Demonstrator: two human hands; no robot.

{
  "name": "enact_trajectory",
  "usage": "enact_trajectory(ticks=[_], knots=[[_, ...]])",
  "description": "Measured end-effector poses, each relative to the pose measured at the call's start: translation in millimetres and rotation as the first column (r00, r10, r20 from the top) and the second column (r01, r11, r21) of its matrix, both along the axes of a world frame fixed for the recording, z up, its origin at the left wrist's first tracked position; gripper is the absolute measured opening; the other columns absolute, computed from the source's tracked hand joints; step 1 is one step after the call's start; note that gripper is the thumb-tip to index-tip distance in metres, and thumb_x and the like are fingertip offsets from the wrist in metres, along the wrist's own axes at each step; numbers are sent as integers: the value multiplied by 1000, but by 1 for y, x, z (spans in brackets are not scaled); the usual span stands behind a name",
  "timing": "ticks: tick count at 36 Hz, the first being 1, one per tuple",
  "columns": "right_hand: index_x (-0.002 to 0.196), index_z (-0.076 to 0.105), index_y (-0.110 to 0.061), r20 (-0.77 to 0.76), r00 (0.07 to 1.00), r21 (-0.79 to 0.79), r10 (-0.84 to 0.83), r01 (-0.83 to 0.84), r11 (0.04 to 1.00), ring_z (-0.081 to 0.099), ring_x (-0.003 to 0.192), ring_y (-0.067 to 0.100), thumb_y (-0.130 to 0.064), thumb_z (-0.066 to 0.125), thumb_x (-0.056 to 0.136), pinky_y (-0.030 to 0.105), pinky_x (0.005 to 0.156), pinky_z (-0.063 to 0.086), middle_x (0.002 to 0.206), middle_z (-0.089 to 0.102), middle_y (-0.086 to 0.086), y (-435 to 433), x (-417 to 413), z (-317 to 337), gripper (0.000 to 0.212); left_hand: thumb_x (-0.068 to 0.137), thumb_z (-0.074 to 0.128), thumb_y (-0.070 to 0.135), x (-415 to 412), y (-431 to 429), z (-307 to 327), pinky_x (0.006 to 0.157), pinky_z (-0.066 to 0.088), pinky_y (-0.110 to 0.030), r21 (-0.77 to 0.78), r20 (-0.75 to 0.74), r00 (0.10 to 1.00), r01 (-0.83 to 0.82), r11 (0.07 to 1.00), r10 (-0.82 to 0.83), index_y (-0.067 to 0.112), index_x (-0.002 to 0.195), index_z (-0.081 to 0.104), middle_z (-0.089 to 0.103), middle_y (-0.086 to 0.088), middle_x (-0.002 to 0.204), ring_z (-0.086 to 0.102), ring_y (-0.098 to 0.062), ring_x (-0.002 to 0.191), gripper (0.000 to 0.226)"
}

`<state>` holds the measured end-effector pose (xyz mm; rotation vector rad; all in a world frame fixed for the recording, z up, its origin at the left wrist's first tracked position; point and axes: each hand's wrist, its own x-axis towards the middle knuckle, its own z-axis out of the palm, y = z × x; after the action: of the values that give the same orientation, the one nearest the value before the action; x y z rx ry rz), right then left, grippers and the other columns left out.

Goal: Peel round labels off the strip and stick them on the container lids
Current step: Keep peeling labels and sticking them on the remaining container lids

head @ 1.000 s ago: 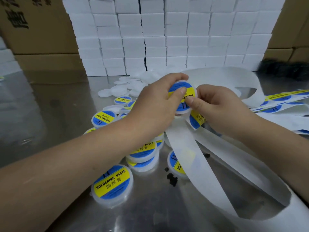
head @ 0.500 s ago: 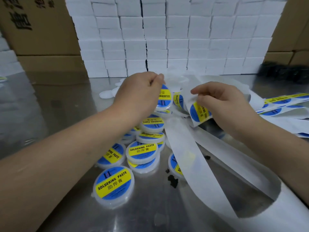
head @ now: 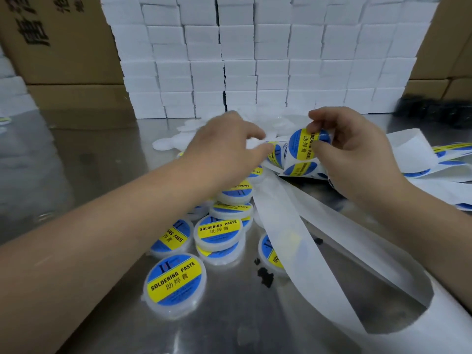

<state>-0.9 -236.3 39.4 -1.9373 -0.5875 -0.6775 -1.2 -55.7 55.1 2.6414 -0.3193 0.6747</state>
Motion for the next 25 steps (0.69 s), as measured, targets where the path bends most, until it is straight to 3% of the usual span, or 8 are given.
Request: enact_trajectory(ticks=[3, 6, 8, 12, 16, 19, 21, 25], knots=[[92, 51, -43, 26, 998, 1, 59, -59, 998, 55, 84, -8, 8, 49, 82, 10, 81, 45, 84, 58, -23, 3, -3, -1, 53, 83, 57, 50, -5, -14, -2, 67, 31, -21, -56, -99, 990, 99, 994, -104, 36, 113, 61, 45, 12, 94, 47, -7, 89, 33], [94, 52, -41, 61, 993, -8, 106, -106, 994, 57, 88, -5, 9, 51, 81, 14, 83, 47, 88, 59, -21, 4, -7, -1, 52, 83, 61, 42, -4, -16, -6, 53, 32, -17, -177, -115, 982, 130, 976, -152, 37, 77, 59, 46, 16, 71, 47, -3, 62, 8], [97, 53, -38, 105, 989, -8, 107, -107, 994, 57, 81, -6, 6, 55, 81, 10, 74, 46, 92, 58, -19, 4, -10, 1, 47, 84, 63, 36, -3, -14, -9, 49, 36, -14, -241, -107, 977, 155, 958, -185, 34, 62, 53, 52, 14, 58, 48, 0, 53, 24], [104, 44, -42, 119, 991, 125, 67, -82, 989, 57, 69, 1, -13, 59, 75, 9, 62, 42, 108, 57, -4, 5, -14, 4, 44, 85, 63, 32, -4, -11, -7, 44, 38, -5, -470, -79, 967, 178, 865, -242, 30, 65, 61, 56, 21, 51, 50, 7, 48, 20], [106, 40, -32, 8, 1000, 197, 27, -28, 980, 60, 70, 1, -17, 67, 79, 15, 61, 50, 97, 57, -19, 3, -8, 6, 41, 87, 60, 31, -4, -12, -5, 47, 37, -1, -585, -62, 950, 214, 783, -306, 31, 65, 61, 59, 28, 57, 52, 14, 55, 22], [95, 52, -34, -157, 987, -11, 42, -44, 999, 62, 76, 0, -23, 66, 80, 11, 62, 49, 92, 62, -17, 5, -3, 2, 23, 89, 57, 29, -5, -14, -7, 54, 43, -10, -583, -80, 939, 227, 780, -334, 28, 66, 62, 61, 22, 58, 51, 6, 55, 23], [88, 58, -32, -222, 975, -148, 2, -36, 988, 64, 79, 6, -23, 65, 80, 19, 68, 49, 88, 68, -9, 5, 0, -3, 14, 89, 56, 28, -4, -14, -8, 53, 44, -13, -587, -94, 942, 208, 782, -321, 28, 66, 62, 63, 18, 59, 52, 1, 57, 24], [82, 61, -25, -205, 969, -149, -139, 109, 983, 60, 69, 7, -21, 63, 82, 17, 62, 47, 81, 67, -2, -1, 11, -7, 4, 90, 50, 24, 8, -3, 2, 45, 40, -8, -641, -142, 962, 91, 762, -235, 30, 75, 63, 65, 15, 61, 52, 1, 53, 21]])
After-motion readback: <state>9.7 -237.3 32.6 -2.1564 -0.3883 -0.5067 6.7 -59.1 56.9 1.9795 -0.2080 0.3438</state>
